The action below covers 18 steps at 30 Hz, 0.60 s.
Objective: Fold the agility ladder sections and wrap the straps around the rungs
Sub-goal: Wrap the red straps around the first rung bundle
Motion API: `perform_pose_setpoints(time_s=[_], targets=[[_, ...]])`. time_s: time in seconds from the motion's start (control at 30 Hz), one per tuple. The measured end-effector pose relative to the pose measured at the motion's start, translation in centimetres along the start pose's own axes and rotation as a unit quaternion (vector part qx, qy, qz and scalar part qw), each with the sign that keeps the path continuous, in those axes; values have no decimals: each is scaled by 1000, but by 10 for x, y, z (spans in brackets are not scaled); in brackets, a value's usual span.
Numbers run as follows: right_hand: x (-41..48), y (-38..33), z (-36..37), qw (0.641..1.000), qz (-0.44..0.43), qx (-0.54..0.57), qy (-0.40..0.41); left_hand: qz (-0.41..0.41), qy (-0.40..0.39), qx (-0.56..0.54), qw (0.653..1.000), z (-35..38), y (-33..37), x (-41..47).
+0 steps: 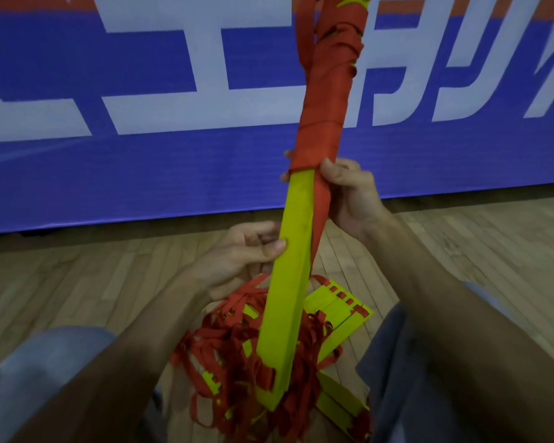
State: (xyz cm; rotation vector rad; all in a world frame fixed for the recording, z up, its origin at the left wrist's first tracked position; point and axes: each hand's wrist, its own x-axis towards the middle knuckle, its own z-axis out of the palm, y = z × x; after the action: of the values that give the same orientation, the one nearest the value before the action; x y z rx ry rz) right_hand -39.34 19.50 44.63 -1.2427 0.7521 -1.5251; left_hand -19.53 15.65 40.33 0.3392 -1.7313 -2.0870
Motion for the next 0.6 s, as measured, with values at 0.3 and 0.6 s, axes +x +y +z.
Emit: perform_pose_setpoints(time_s=[0.3, 0.6], targets=[[4, 1, 8, 965, -9, -238, 110, 83, 192, 119, 971, -7, 9, -5], [9, 27, 24, 921, 51, -350, 166, 134, 318, 365, 865, -8, -9, 5]])
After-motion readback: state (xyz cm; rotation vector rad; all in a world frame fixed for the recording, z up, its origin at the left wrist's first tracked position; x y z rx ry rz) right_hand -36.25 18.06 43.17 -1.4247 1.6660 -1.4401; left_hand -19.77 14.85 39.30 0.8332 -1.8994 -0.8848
